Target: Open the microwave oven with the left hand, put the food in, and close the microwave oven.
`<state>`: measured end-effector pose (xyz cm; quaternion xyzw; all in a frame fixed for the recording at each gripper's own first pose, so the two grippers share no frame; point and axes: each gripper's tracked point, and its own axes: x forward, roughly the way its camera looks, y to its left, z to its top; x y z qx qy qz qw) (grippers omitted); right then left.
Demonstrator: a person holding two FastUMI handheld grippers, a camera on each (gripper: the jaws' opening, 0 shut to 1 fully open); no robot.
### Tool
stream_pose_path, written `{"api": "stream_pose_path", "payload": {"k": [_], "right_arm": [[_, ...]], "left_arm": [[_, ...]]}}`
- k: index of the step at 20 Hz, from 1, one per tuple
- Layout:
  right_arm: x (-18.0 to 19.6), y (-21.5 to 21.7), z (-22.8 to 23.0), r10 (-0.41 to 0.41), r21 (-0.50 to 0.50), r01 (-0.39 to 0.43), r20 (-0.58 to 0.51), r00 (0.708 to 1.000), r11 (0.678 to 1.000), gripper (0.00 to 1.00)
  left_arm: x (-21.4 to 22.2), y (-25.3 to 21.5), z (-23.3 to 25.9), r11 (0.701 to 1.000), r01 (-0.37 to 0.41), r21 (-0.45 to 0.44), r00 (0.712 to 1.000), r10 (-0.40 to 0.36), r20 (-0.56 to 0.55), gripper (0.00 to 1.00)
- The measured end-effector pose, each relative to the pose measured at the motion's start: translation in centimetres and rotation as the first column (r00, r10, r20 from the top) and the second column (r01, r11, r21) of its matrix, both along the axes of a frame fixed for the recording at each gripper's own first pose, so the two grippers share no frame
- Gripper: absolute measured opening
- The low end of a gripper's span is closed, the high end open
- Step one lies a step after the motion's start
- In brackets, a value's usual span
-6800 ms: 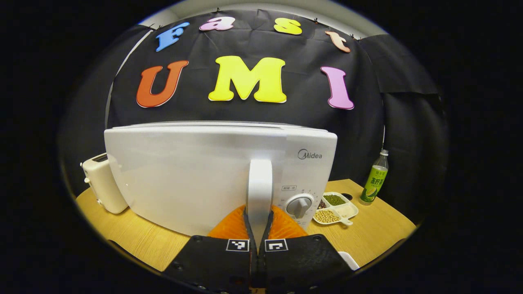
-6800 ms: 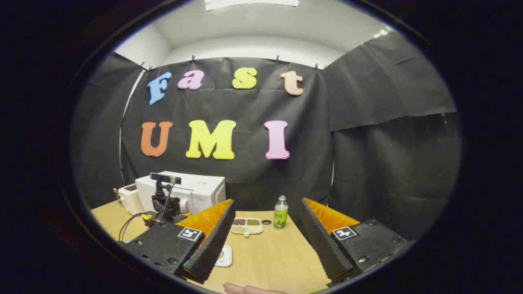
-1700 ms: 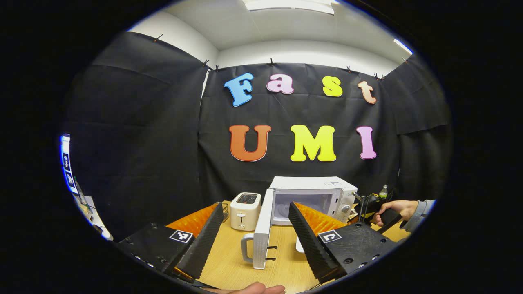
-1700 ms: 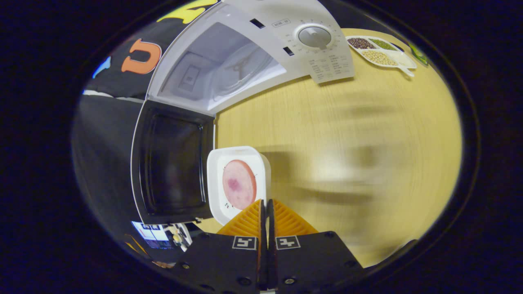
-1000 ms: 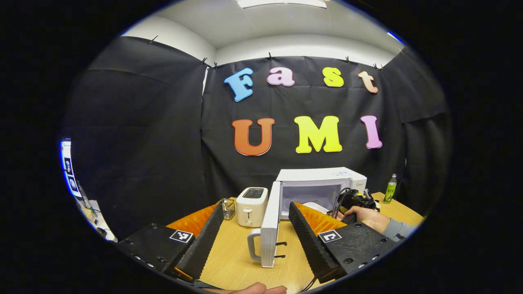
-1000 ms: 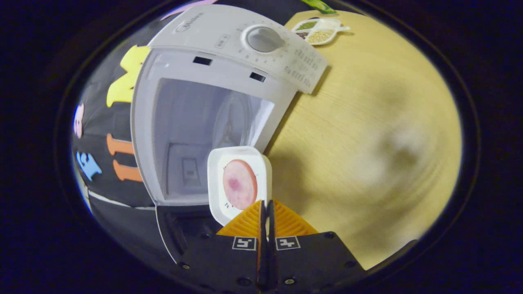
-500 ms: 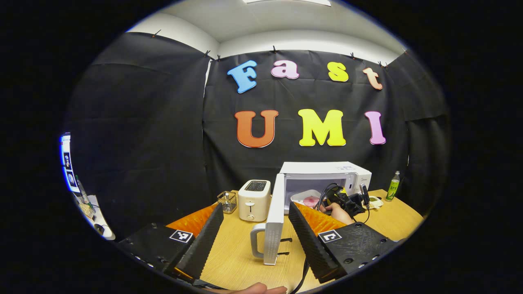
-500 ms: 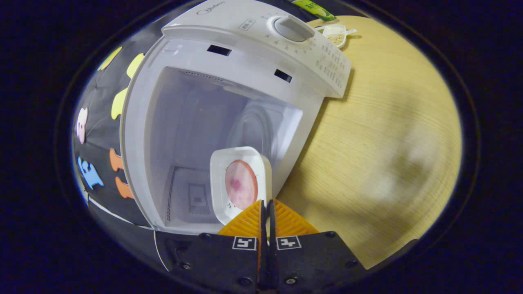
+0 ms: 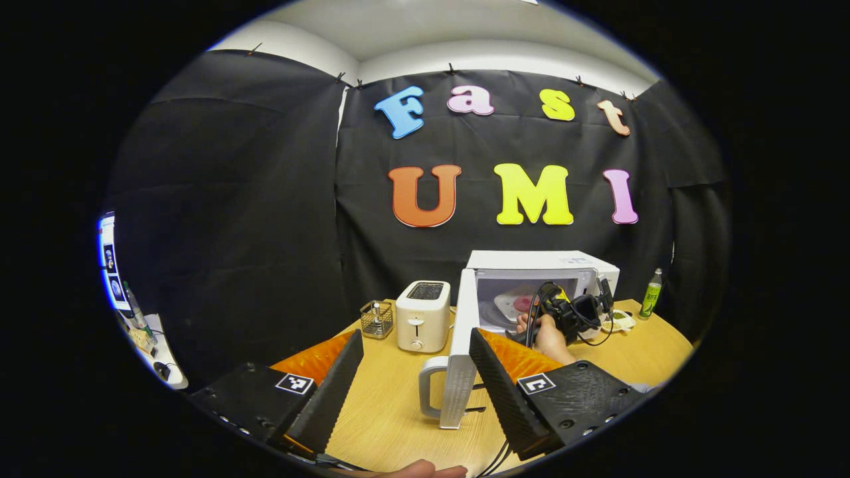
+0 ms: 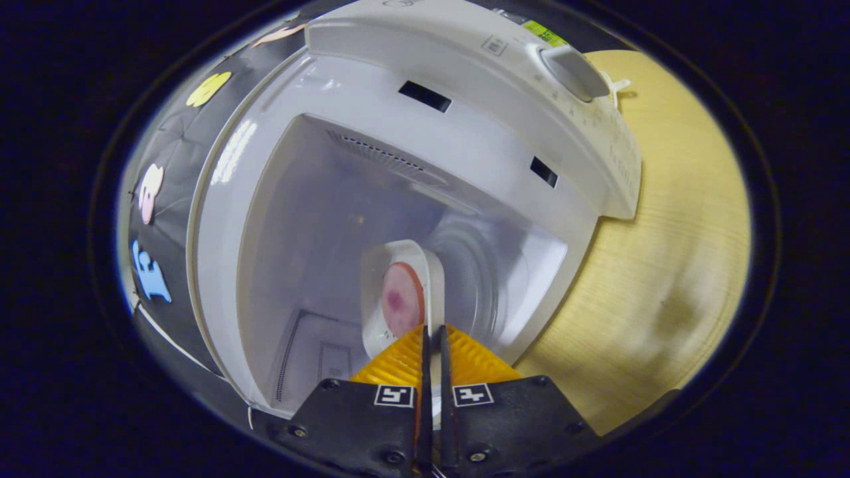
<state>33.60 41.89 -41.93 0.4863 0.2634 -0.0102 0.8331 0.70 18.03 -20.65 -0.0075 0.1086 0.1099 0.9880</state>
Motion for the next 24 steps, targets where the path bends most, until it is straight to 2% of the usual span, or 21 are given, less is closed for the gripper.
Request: {"api": "stream_pose_path", "payload": {"k": [5, 7, 8, 9, 11, 12, 14, 15, 16, 17, 18, 19, 20, 21, 22, 24], "right_arm": [[0.6, -0.8, -1.4, -0.016, -0.039, 0.016, 0.013, 1.0, 0.999, 0.1], [0.8, -1.4, -1.4, -0.015, -0.106, 0.02, 0.048, 0.999, 0.994, 0.11], [0.7, -1.6, -1.1, -0.007, -0.149, 0.018, 0.078, 0.997, 0.989, 0.0], [0.7, -2.0, -0.7, 0.0, -0.2, 0.023, 0.113, 0.994, 0.98, 0.11], [0.4, -2.1, 0.7, 0.045, -0.305, 0.017, 0.193, 0.98, 0.952, 0.14], [0.3, -1.9, 1.4, 0.082, -0.35, 0.003, 0.228, 0.97, 0.937, 0.03], [0.0, -1.3, 1.9, 0.176, -0.426, -0.048, 0.267, 0.947, 0.904, 0.14], [-0.4, -1.3, 2.2, 0.215, -0.466, -0.065, 0.276, 0.937, 0.883, 0.32], [-0.8, -1.5, 2.5, 0.245, -0.5, -0.077, 0.281, 0.928, 0.863, 0.24], [-1.1, -1.7, 3.0, 0.269, -0.529, -0.082, 0.288, 0.919, 0.845, 0.43], [-1.7, -1.8, 3.5, 0.3, -0.551, -0.091, 0.301, 0.905, 0.829, 0.53], [-2.3, -1.8, 3.9, 0.328, -0.578, -0.101, 0.303, 0.895, 0.81, 0.69], [-2.8, -2.2, 4.4, 0.348, -0.6, -0.102, 0.311, 0.885, 0.794, 0.78], [-3.5, -2.7, 5.5, 0.372, -0.624, -0.098, 0.326, 0.869, 0.775, 1.0], [-4.2, -3.4, 6.2, 0.392, -0.65, -0.097, 0.326, 0.86, 0.754, 0.91], [-6.1, -4.6, 7.8, 0.439, -0.695, -0.102, 0.327, 0.837, 0.712, 0.91]], "left_arm": [[0.1, -0.1, -0.3, 1.0, 0.005, 0.004, 1.0, -0.005, -0.004, 0.95], [0.1, -0.1, -0.5, 1.0, 0.01, 0.004, 1.0, -0.01, -0.006, 0.95], [0.1, -0.1, -0.6, 1.0, 0.007, 0.005, 1.0, -0.007, -0.006, 0.95], [0.2, 0.0, -0.6, 1.0, 0.004, 0.003, 1.0, -0.004, -0.009, 0.95], [0.0, 0.4, -0.6, 1.0, -0.003, 0.01, 1.0, 0.003, -0.017, 0.95], [-0.1, 0.8, -0.2, 1.0, -0.013, 0.017, 1.0, 0.014, -0.005, 0.95], [-0.4, 1.6, -0.1, 1.0, -0.02, 0.024, 1.0, 0.02, 0.005, 0.95], [-0.7, 1.9, 0.0, 0.999, -0.025, 0.025, 1.0, 0.025, 0.007, 0.95], [-0.8, 2.2, 0.0, 0.999, -0.028, 0.023, 0.999, 0.027, 0.019, 0.95], [-1.1, 2.3, -0.2, 1.0, -0.023, 0.017, 0.999, 0.023, 0.024, 0.95], [-1.5, 2.6, -0.3, 0.999, -0.025, 0.021, 0.999, 0.024, 0.036, 0.95], [-1.7, 3.1, -0.4, 0.999, -0.038, 0.027, 0.998, 0.037, 0.049, 0.95], [-1.9, 3.8, -0.5, 0.998, -0.051, 0.031, 0.997, 0.049, 0.057, 0.95], [-1.9, 4.2, -0.8, 0.998, -0.061, 0.03, 0.997, 0.059, 0.058, 0.95], [-1.9, 4.7, -1.1, 0.997, -0.069, 0.025, 0.996, 0.067, 0.058, 0.95], [-1.9, 5.5, -1.8, 0.997, -0.072, 0.005, 0.996, 0.071, 0.05, 0.95]]}}
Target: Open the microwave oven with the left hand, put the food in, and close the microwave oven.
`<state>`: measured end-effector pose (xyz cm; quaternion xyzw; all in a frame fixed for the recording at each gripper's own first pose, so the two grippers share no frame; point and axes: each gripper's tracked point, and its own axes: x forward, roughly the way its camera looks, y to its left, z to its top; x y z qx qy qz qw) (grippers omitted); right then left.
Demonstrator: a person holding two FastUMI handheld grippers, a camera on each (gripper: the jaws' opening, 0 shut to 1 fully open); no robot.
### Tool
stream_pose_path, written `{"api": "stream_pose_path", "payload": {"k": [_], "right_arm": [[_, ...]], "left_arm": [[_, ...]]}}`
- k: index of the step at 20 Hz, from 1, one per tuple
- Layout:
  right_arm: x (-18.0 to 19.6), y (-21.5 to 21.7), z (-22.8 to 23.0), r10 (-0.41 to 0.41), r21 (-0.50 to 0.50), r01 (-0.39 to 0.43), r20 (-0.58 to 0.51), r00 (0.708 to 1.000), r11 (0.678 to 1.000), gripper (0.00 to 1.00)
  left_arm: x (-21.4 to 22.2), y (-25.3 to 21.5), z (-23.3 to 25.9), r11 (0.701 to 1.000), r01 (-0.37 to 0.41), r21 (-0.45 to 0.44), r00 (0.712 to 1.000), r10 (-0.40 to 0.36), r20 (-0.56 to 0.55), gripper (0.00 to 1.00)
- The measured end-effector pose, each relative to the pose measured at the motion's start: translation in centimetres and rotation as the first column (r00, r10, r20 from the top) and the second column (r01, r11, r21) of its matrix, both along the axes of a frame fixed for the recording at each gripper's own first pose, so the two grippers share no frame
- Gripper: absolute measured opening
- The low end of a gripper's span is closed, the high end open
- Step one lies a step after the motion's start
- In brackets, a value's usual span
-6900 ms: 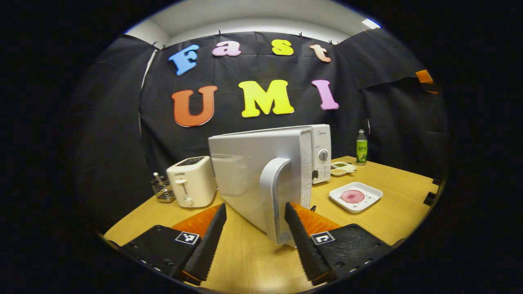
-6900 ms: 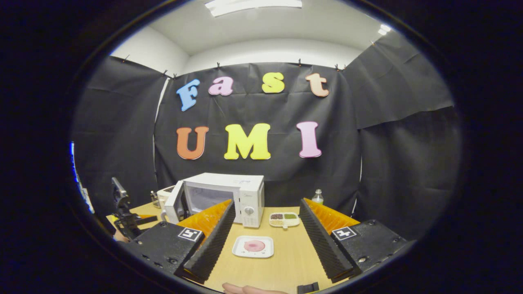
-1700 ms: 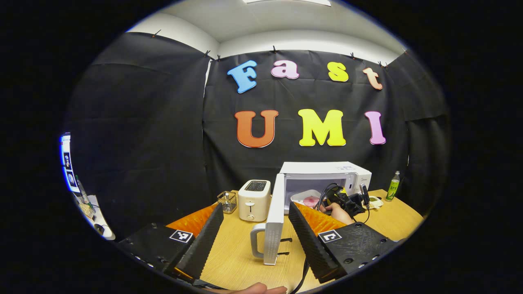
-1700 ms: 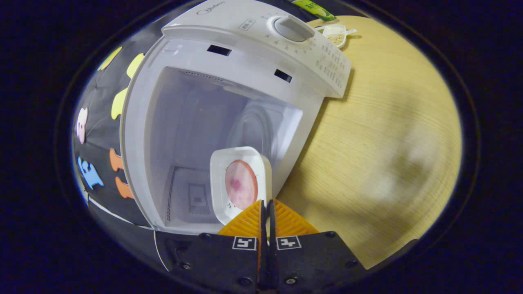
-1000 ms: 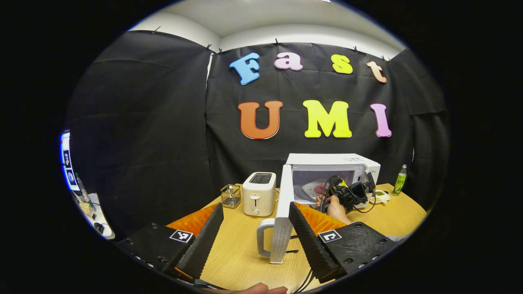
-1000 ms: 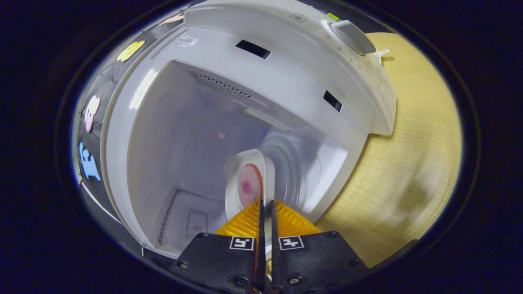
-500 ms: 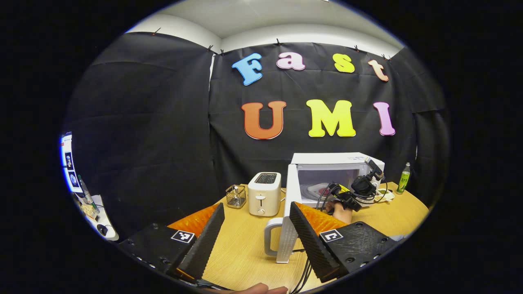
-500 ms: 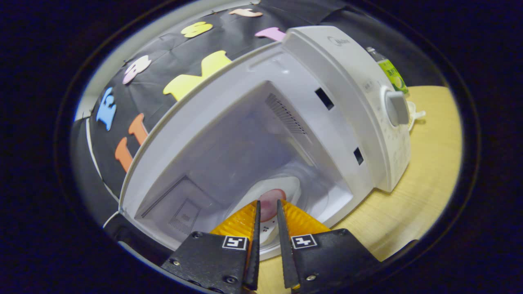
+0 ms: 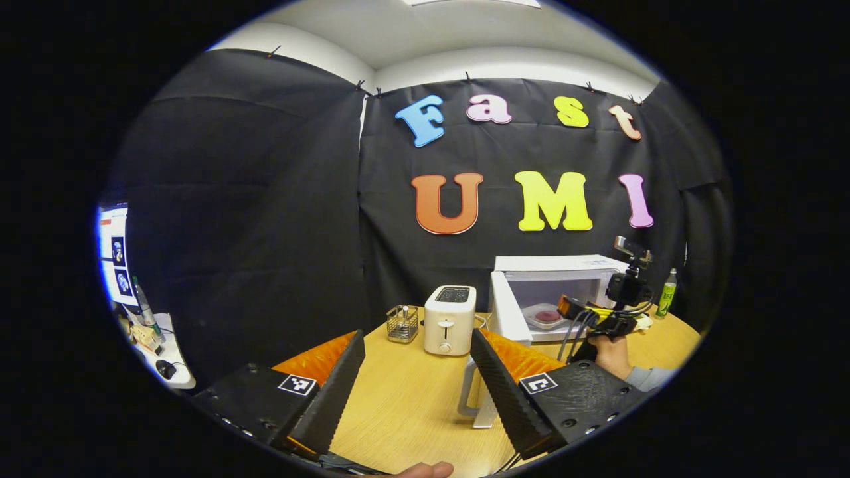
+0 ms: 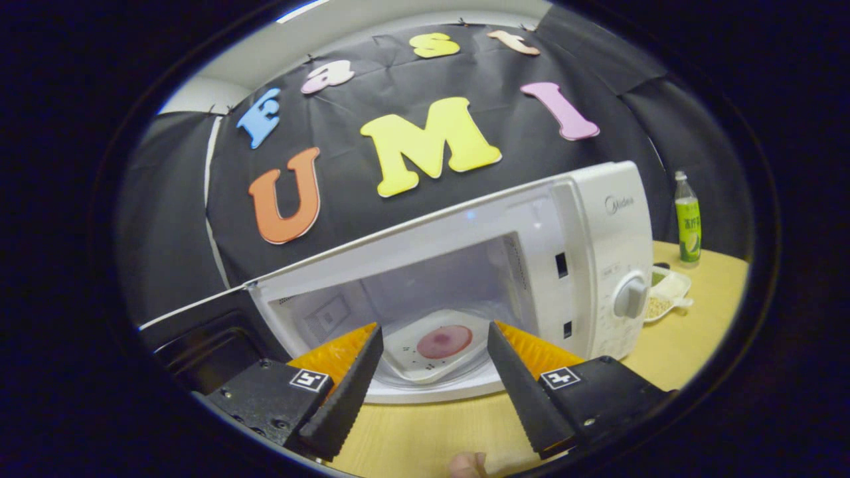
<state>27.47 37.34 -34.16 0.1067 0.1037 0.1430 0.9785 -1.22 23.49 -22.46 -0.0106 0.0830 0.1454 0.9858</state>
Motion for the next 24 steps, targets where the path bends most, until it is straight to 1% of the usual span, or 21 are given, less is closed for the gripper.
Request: {"api": "stream_pose_path", "payload": {"k": [1, 2, 3, 4, 5, 6, 7, 8, 9, 10, 11, 12, 13, 14, 15, 16, 17, 18, 21, 22, 24], "right_arm": [[-1.2, -0.7, 1.0, 0.021, -0.013, -0.021, 0.012, 1.0, 1.0, 1.0], [-2.4, -1.4, 2.1, 0.034, -0.018, -0.033, 0.018, 0.999, 0.999, 0.91], [-3.7, -2.2, 3.2, 0.057, -0.018, -0.057, 0.028, 0.998, 0.998, 0.92], [-5.1, -3.0, 4.3, 0.075, -0.021, -0.075, 0.034, 0.997, 0.997, 1.0], [-6.5, -3.9, 5.3, 0.092, -0.026, -0.091, 0.043, 0.995, 0.996, 1.0], [-7.8, -4.9, 6.3, 0.113, -0.043, -0.111, 0.054, 0.992, 0.993, 0.91], [-8.9, -6.0, 7.3, 0.127, -0.058, -0.123, 0.067, 0.99, 0.991, 0.91], [-10.0, -7.3, 8.4, 0.139, -0.076, -0.132, 0.087, 0.987, 0.988, 1.0], [-11.2, -8.4, 9.5, 0.147, -0.093, -0.137, 0.105, 0.984, 0.986, 0.91], [-12.3, -9.8, 10.6, 0.15, -0.112, -0.136, 0.127, 0.98, 0.984, 0.91], [-13.3, -10.9, 11.7, 0.155, -0.128, -0.137, 0.144, 0.977, 0.982, 0.91], [-14.1, -12.2, 12.4, 0.148, -0.142, -0.126, 0.157, 0.976, 0.982, 1.0], [-14.8, -13.5, 13.0, 0.144, -0.154, -0.119, 0.163, 0.976, 0.981, 1.0], [-15.4, -14.7, 13.6, 0.136, -0.166, -0.108, 0.169, 0.976, 0.98, 1.0], [-15.8, -15.7, 14.4, 0.134, -0.181, -0.101, 0.183, 0.974, 0.978, 1.0], [-16.2, -16.6, 14.9, 0.133, -0.193, -0.097, 0.184, 0.974, 0.976, 1.0], [-16.6, -17.4, 15.4, 0.134, -0.191, -0.099, 0.179, 0.975, 0.977, 0.91], [-17.2, -17.9, 15.8, 0.141, -0.185, -0.109, 0.168, 0.976, 0.977, 1.0], [-17.9, -20.1, 17.8, 0.144, -0.176, -0.113, 0.176, 0.974, 0.978, 1.0], [-18.0, -20.9, 18.5, 0.136, -0.182, -0.102, 0.185, 0.973, 0.978, 0.91], [-18.2, -22.3, 19.3, 0.117, -0.191, -0.078, 0.2, 0.973, 0.979, 0.91]], "left_arm": [[0.2, 0.4, -0.1, 1.0, 0.0, -0.007, 1.0, 0.0, 0.002, 0.95], [0.3, 0.6, -0.3, 1.0, 0.009, -0.014, 1.0, -0.009, 0.0, 0.95], [0.7, 0.8, -0.3, 1.0, 0.024, -0.021, 1.0, -0.024, 0.011, 0.95], [1.3, 0.9, -0.6, 0.999, 0.044, -0.031, 0.999, -0.043, 0.014, 0.95], [1.9, 0.9, -1.1, 0.997, 0.068, -0.046, 0.998, -0.067, 0.012, 0.83], [2.2, 1.3, -1.6, 0.995, 0.076, -0.063, 0.997, -0.076, 0.005, 0.77], [2.4, 1.5, -2.0, 0.994, 0.085, -0.071, 0.996, -0.085, 0.008, 0.72], [2.8, 1.6, -2.6, 0.993, 0.095, -0.067, 0.995, -0.095, 0.0, 0.6], [3.1, 2.0, -2.7, 0.994, 0.097, -0.042, 0.995, -0.097, 0.008, 0.7], [3.3, 2.9, -2.9, 0.997, 0.074, -0.013, 0.997, -0.074, 0.012, 0.67], [3.6, 3.4, -3.3, 0.998, 0.064, 0.006, 0.998, -0.064, 0.022, 0.43], [4.2, 3.1, -3.7, 0.997, 0.082, 0.001, 0.996, -0.082, 0.024, 0.19], [4.7, 2.9, -4.5, 0.996, 0.092, -0.01, 0.996, -0.092, 0.011, 0.21], [4.9, 2.8, -5.1, 0.994, 0.104, -0.024, 0.995, -0.104, 0.005, 0.18], [5.7, 2.6, -5.6, 0.992, 0.119, -0.031, 0.993, -0.119, 0.007, 0.1], [5.4, 3.4, -5.9, 0.995, 0.096, -0.037, 0.995, -0.095, 0.006, 0.1], [5.7, 3.3, -6.7, 0.993, 0.103, -0.064, 0.995, -0.104, -0.005, 0.0], [6.0, 2.2, -7.0, 0.988, 0.131, -0.088, 0.991, -0.131, 0.003, 0.0], [6.5, 0.0, -8.3, 0.971, 0.208, -0.116, 0.978, -0.21, 0.001, 0.0], [6.6, 0.1, -8.4, 0.972, 0.209, -0.104, 0.978, -0.21, 0.0, 0.0], [6.7, -1.6, -9.7, 0.96, 0.253, -0.118, 0.967, -0.256, -0.014, 0.0]]}}
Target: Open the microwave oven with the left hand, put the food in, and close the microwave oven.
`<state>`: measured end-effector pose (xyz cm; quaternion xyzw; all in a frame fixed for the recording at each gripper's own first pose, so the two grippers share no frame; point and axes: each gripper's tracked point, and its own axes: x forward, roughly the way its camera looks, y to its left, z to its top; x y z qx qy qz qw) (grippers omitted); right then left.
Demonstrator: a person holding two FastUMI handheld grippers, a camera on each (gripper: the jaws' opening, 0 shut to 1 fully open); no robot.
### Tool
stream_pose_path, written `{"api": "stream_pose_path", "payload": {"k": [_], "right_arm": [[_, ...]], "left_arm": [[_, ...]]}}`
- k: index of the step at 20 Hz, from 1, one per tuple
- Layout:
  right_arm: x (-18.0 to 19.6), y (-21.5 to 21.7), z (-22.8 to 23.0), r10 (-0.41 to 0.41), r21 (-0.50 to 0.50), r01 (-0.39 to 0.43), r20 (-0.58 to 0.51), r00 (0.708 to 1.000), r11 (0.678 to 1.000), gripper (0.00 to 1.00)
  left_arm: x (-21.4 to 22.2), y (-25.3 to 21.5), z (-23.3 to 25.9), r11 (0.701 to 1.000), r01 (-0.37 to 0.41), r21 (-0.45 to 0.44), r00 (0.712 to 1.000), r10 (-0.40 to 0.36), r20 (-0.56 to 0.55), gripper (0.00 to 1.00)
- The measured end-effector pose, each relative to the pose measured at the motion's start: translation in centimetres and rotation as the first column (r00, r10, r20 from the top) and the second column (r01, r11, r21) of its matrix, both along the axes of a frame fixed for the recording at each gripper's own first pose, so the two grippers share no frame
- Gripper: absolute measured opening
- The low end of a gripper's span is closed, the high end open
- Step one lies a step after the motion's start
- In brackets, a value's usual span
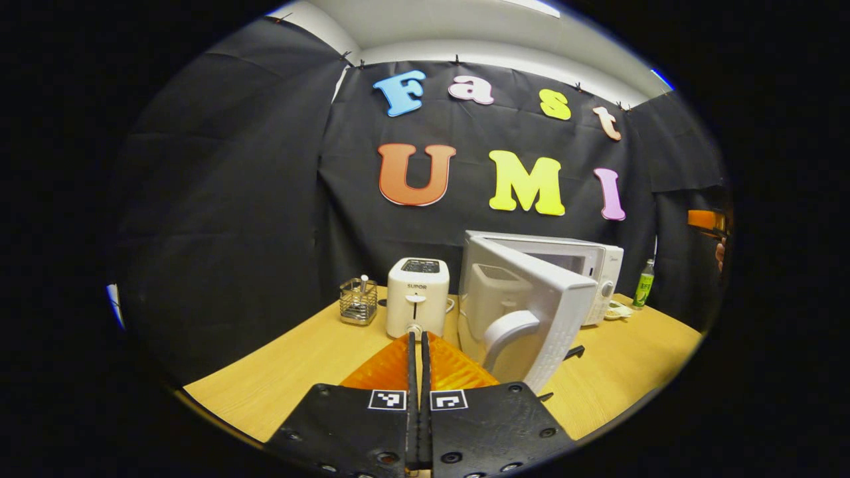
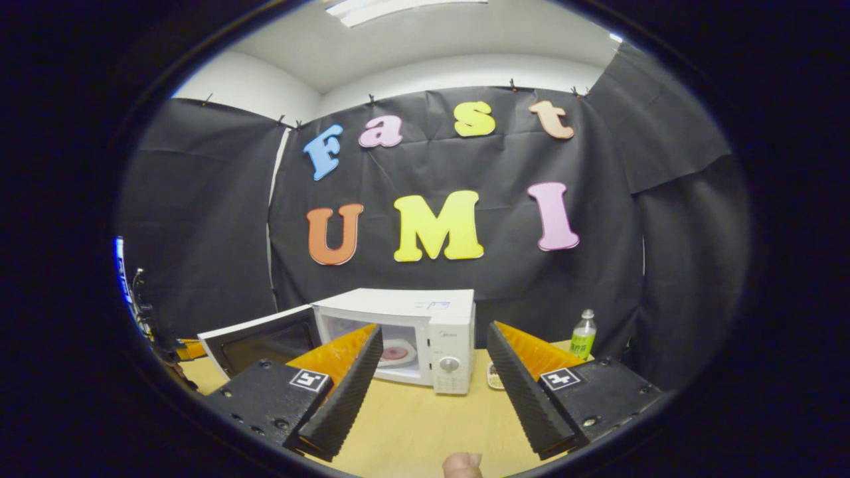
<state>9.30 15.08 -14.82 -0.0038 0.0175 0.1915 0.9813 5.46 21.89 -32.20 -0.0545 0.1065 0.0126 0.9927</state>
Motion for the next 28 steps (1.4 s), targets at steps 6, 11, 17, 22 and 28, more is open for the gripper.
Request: {"api": "stream_pose_path", "payload": {"k": [6, 11, 17, 22, 28], "right_arm": [[-0.6, -2.1, 1.2, 0.001, 0.002, -0.001, 0.016, 1.0, 1.0, 0.91], [-0.6, -4.1, 0.6, -0.028, -0.01, 0.028, 0.019, 0.999, 1.0, 1.0], [-0.1, -5.9, 1.0, -0.082, -0.029, 0.084, 0.06, 0.995, 0.996, 1.0], [0.0, -7.3, 1.7, -0.114, -0.028, 0.117, 0.097, 0.989, 0.993, 0.91], [-0.2, -7.9, 0.5, -0.112, -0.04, 0.115, 0.087, 0.99, 0.993, 1.0]], "left_arm": [[0.1, -2.6, -1.3, 0.998, 0.053, -0.029, 0.999, -0.053, 0.006, 0.0], [1.4, -7.3, -1.1, 0.982, 0.177, -0.072, 0.984, -0.176, 0.027, 0.0], [3.9, -13.1, -1.8, 0.945, 0.327, -0.003, 0.945, -0.327, -0.004, 0.0], [6.3, -17.6, -1.1, 0.913, 0.407, -0.032, 0.914, -0.406, 0.019, 0.0], [9.5, -21.6, -1.3, 0.889, 0.452, -0.075, 0.892, -0.451, 0.03, 0.0]]}}
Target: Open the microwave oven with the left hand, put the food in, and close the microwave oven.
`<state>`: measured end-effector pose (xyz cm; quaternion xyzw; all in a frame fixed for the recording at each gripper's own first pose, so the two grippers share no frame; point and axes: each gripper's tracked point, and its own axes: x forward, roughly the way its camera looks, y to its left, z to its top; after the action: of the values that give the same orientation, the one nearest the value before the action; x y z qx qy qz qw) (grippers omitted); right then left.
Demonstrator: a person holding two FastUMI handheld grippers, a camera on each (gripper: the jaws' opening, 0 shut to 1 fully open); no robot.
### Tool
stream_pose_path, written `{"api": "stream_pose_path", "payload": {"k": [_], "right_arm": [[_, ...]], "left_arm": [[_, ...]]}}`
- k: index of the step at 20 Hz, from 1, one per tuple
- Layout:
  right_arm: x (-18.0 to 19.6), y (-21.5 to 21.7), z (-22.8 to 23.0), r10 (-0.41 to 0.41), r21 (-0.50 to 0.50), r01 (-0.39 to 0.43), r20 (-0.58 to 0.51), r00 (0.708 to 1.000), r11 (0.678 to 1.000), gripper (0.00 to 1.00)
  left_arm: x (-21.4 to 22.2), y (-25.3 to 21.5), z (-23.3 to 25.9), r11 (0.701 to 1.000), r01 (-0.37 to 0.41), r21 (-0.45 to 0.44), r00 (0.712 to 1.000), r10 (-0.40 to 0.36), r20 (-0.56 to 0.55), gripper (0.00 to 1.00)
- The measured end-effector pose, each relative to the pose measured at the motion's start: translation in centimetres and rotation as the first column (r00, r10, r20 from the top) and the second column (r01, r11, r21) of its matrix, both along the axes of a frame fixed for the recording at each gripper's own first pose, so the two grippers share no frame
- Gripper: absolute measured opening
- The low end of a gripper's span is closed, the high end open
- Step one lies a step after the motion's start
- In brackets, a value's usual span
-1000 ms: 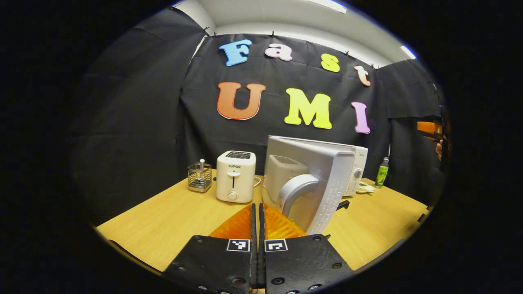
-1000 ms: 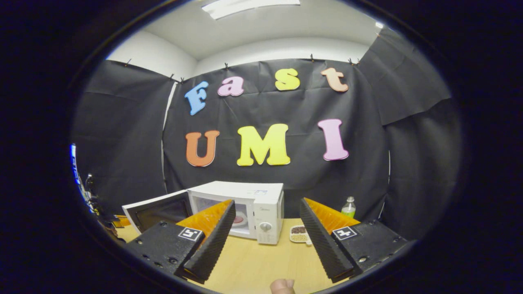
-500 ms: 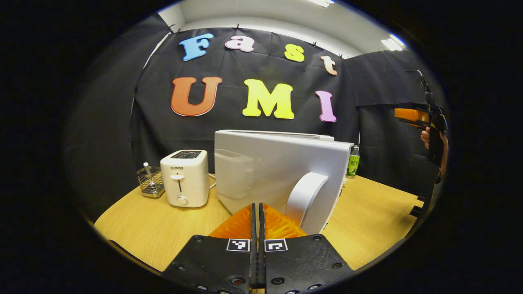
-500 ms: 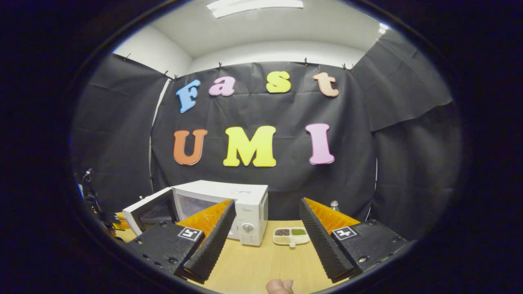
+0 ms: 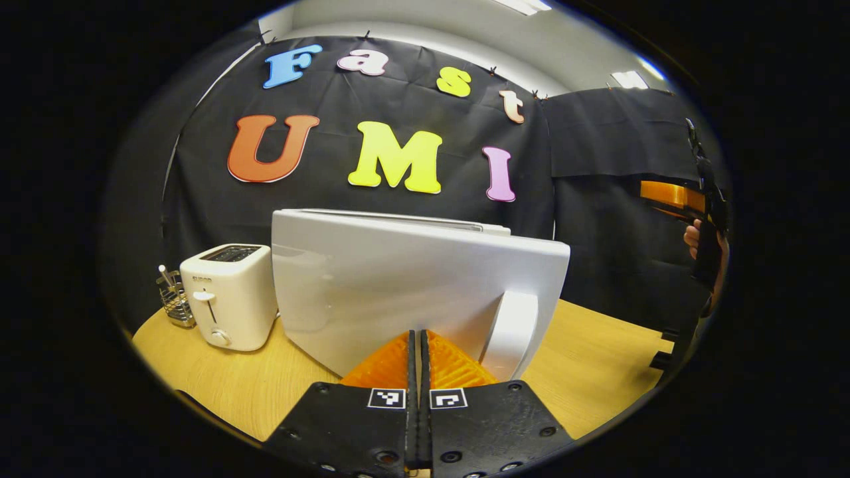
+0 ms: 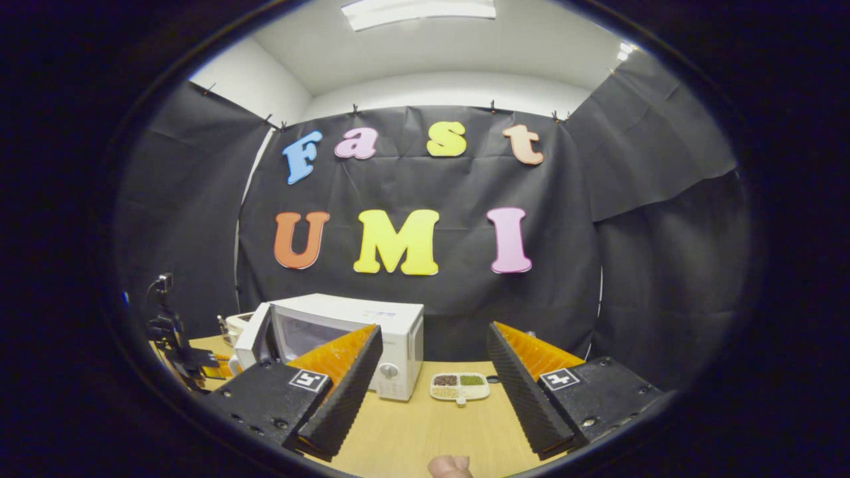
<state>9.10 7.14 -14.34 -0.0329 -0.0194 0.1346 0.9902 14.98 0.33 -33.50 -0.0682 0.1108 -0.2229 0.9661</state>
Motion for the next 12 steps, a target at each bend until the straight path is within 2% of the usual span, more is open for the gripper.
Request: {"api": "stream_pose_path", "payload": {"k": [1, 2, 3, 4, 5, 6, 7, 9, 10, 11, 12], "right_arm": [[0.1, -0.4, -0.2, -0.006, 0.0, 0.006, -0.004, 1.0, 1.0, 0.92], [0.2, -0.8, -0.3, -0.017, 0.002, 0.017, -0.005, 1.0, 1.0, 1.0], [0.5, -1.5, -0.4, -0.034, 0.003, 0.034, -0.005, 0.999, 0.999, 0.92], [0.7, -2.2, -0.5, -0.054, 0.004, 0.054, -0.002, 0.999, 0.999, 1.0], [1.0, -2.8, -0.5, -0.068, 0.007, 0.068, 0.006, 0.998, 0.998, 0.92], [1.0, -3.2, -0.4, -0.075, 0.01, 0.075, 0.011, 0.997, 0.997, 0.92], [1.2, -3.4, -0.6, -0.078, 0.012, 0.078, 0.011, 0.997, 0.997, 1.0], [1.4, -3.7, -1.0, -0.07, 0.013, 0.07, 0.002, 0.998, 0.997, 1.0], [1.5, -3.9, -1.0, -0.067, 0.01, 0.067, 0.001, 0.998, 0.998, 0.92], [1.6, -4.3, -1.0, -0.069, 0.008, 0.069, 0.006, 0.998, 0.998, 1.0], [1.8, -4.7, -1.0, -0.073, 0.005, 0.073, 0.011, 0.997, 0.997, 1.0]], "left_arm": [[0.7, -0.5, 0.3, 1.0, -0.001, -0.01, 1.0, 0.001, -0.006, 0.0], [1.2, -1.0, 0.6, 1.0, 0.001, -0.023, 1.0, -0.001, -0.006, 0.0], [1.9, -1.4, 0.8, 1.0, -0.004, -0.025, 1.0, 0.004, -0.005, 0.0], [2.6, -1.7, 0.8, 1.0, -0.01, -0.024, 1.0, 0.01, -0.005, 0.0], [3.2, -2.1, 1.0, 1.0, -0.013, -0.023, 1.0, 0.013, -0.001, 0.0], [3.8, -2.6, 1.1, 1.0, -0.014, -0.024, 1.0, 0.014, -0.001, 0.0], [4.6, -3.1, 1.1, 1.0, -0.017, -0.025, 1.0, 0.017, -0.01, 0.0], [5.7, -4.3, 1.1, 0.999, -0.017, -0.045, 0.999, 0.016, -0.032, 0.0], [6.1, -5.0, 1.2, 0.998, -0.019, -0.056, 0.999, 0.016, -0.041, 0.0], [6.8, -5.6, 1.3, 0.998, -0.023, -0.061, 0.999, 0.02, -0.049, 0.0], [7.4, -6.4, 1.5, 0.998, -0.02, -0.064, 0.999, 0.017, -0.05, 0.0]]}}
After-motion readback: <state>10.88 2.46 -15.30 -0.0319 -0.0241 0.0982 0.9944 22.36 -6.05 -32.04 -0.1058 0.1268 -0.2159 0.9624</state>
